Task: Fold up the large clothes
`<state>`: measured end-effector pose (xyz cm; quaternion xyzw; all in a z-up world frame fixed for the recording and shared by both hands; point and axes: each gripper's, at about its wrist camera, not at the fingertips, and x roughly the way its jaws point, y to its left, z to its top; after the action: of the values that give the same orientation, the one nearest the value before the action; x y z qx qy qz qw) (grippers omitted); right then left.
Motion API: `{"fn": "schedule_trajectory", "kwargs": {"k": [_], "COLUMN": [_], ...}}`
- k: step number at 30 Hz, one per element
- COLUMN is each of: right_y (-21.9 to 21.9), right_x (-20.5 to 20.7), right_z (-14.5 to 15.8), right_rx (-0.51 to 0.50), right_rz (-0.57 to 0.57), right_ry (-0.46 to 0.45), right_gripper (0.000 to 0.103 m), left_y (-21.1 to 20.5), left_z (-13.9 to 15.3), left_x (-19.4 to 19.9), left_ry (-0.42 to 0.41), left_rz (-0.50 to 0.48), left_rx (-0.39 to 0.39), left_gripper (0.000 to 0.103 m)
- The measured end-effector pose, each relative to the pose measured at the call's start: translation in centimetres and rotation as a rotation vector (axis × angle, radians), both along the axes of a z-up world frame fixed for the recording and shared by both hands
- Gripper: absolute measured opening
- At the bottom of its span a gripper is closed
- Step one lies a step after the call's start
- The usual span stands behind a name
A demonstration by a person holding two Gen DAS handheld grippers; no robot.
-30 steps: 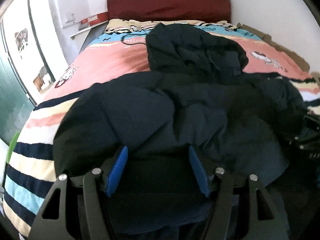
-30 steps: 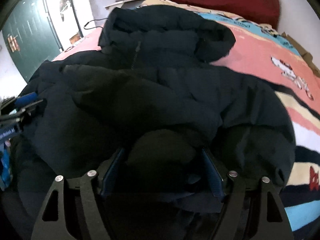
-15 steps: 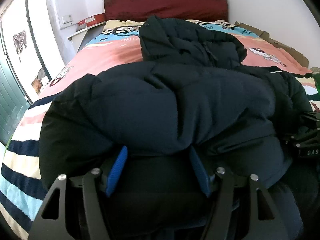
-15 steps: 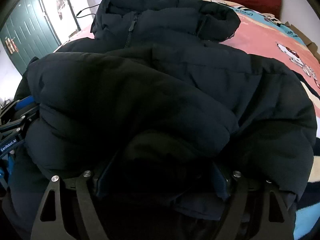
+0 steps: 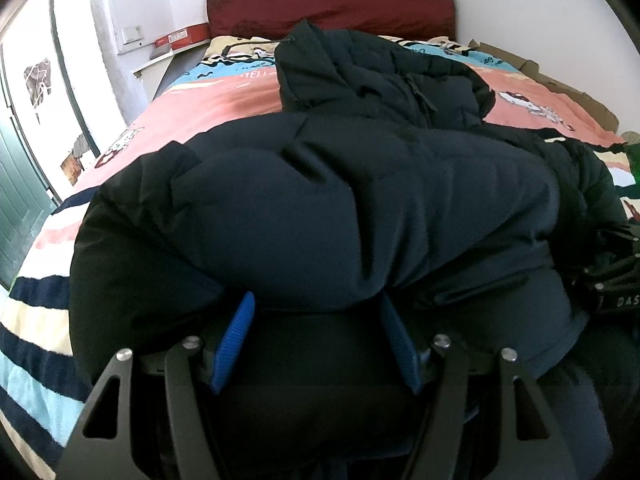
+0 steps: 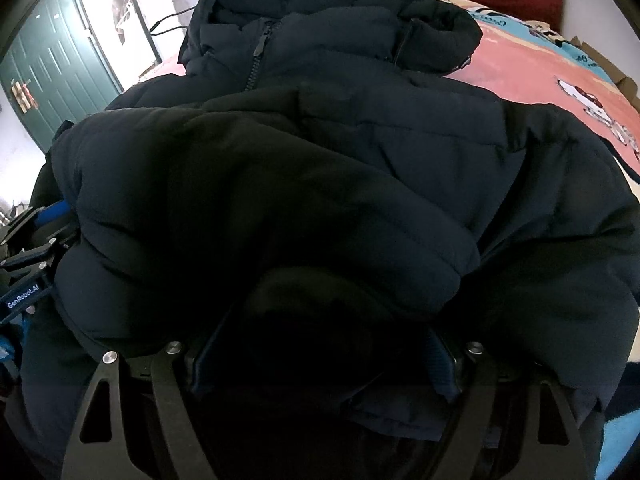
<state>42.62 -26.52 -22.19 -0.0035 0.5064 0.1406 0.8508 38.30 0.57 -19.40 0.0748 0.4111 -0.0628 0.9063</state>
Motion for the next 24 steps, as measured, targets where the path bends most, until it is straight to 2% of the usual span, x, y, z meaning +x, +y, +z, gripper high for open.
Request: {"fn": "schedule_trajectory", "kwargs": {"k": [7,17,19,22,24], "right_y": [-0.2,-0.1,-0.1,-0.6,-1.4], "right_x": [0.1,0.4,0.7,0.8,0.5], "right_z": [-0.4,0.5,1.2,2.7,4.7], "right_rx": [0.007,-0.01,-0.008,0.021,0.054], "right_rz": [-0.001,0.007,0.008,0.006,0.024], "right_ry": [-0.005,0.019,0.03,0.053,0.024], "right_gripper": [0.082,0.084,0.084,0.084,0.084], "left_y": [-0.2,-0.3,0.1,0.7,1.1], "left_z": [0.0,0.7,1.8,4.4,6.0], "left_x": [0.2,0.5,0.3,-0.6,-0.5], "left_ry": [0.005,0.037,0.052,0.028,0.02], "left_rz": [0.004,0.011,0.02,-0.008,-0.018], "left_rx": [0.007,0.02,-0.005,-0.055,-0.075], "left_gripper": [0.063,0.064,0.064,0.064,0.064]}}
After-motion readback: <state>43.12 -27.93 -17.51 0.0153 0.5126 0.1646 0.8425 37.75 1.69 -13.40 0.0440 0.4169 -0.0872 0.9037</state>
